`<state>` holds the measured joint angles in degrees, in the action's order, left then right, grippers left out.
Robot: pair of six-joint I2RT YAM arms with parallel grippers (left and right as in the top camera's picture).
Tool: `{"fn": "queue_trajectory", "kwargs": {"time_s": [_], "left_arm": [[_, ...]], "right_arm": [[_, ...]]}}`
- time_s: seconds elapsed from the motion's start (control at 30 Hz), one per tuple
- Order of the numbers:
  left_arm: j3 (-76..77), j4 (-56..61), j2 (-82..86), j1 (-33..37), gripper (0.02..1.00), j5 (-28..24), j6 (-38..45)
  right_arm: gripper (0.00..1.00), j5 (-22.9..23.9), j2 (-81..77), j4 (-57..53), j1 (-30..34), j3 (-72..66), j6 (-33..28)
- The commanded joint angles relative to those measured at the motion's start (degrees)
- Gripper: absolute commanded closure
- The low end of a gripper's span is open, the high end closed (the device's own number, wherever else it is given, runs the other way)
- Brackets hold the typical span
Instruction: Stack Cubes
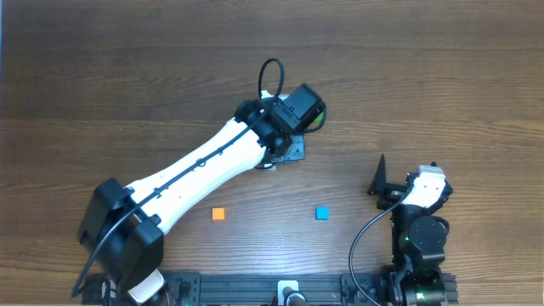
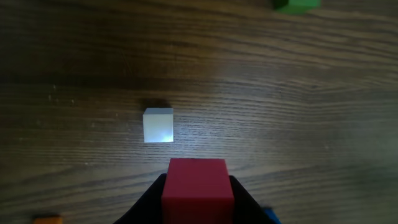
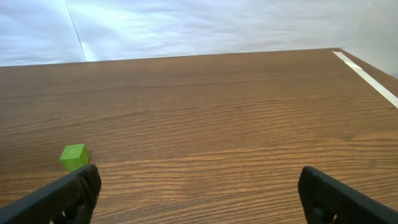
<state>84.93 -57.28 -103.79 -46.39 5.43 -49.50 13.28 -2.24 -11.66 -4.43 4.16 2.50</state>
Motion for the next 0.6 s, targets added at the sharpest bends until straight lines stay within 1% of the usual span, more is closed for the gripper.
{"fn": "queue_trajectory", "kwargs": {"time_s": [0.03, 0.3, 0.47, 0.6], "left_arm": [[0.48, 0.00, -3.72, 0.55, 0.814, 1.73, -3.69], [-0.79, 0.81, -5.07, 1.68, 0.818, 1.70, -3.98], [-4.00, 3.82, -5.07, 3.58, 0.822, -1.09, -3.89], [-5.29, 4.59, -5.09, 3.72, 0.822, -1.29, -3.87]], "right_arm": [[0.007, 0.52, 0.37, 0.09, 0.26, -0.44, -0.46], [0.009, 0.52, 0.37, 0.09, 0.26, -0.44, -0.46], [0.007, 0.55, 0.37, 0.09, 0.26, -0.44, -0.46], [0.009, 0.55, 0.37, 0.09, 0.26, -0.44, -0.46]]}}
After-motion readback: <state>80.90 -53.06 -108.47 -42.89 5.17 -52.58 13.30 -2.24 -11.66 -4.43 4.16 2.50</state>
